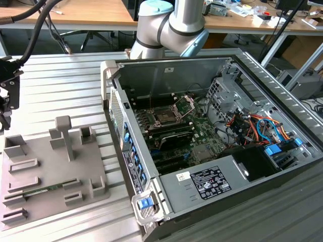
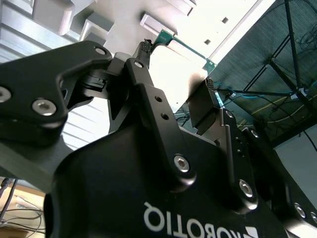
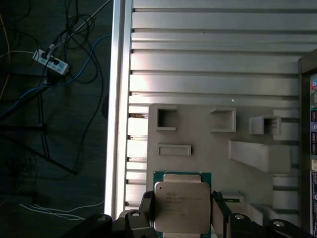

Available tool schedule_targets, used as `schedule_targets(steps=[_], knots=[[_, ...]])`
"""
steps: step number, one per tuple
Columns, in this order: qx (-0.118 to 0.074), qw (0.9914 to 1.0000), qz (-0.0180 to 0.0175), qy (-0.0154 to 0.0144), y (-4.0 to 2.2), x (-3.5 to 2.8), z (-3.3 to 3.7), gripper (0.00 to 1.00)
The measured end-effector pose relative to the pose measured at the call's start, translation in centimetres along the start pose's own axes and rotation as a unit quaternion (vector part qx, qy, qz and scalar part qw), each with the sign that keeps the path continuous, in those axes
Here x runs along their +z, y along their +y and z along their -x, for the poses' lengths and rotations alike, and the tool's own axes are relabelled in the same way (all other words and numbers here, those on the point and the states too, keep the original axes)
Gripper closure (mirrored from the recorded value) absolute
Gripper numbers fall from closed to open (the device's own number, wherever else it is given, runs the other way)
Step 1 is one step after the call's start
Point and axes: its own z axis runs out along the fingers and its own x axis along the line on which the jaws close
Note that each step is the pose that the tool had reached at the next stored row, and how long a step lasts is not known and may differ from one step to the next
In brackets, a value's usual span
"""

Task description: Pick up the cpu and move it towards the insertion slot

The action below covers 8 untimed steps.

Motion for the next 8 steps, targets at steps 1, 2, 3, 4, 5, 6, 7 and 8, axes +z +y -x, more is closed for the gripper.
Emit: schedule_targets(steps=[1, 2, 3, 4, 5, 6, 7, 8], knots=[[0.000, 1.00000, 0.0000, 0.0000, 0.00, -0.06, 0.00, 0.45], [0.000, 1.00000, 0.0000, 0.0000, 0.00, -0.12, 0.00, 0.45], [0.000, 1.00000, 0.0000, 0.0000, 0.01, -0.21, 0.00, 0.45], [0.000, 1.00000, 0.0000, 0.0000, 0.01, -0.26, 0.00, 0.45], [0.000, 1.00000, 0.0000, 0.0000, 0.01, -0.30, 0.00, 0.45], [0.000, 1.00000, 0.0000, 0.0000, 0.01, -0.37, 0.00, 0.45], [0.000, 1.00000, 0.0000, 0.0000, 0.02, -0.44, 0.00, 0.45], [0.000, 1.00000, 0.0000, 0.0000, 0.02, -0.47, 0.00, 0.45]])
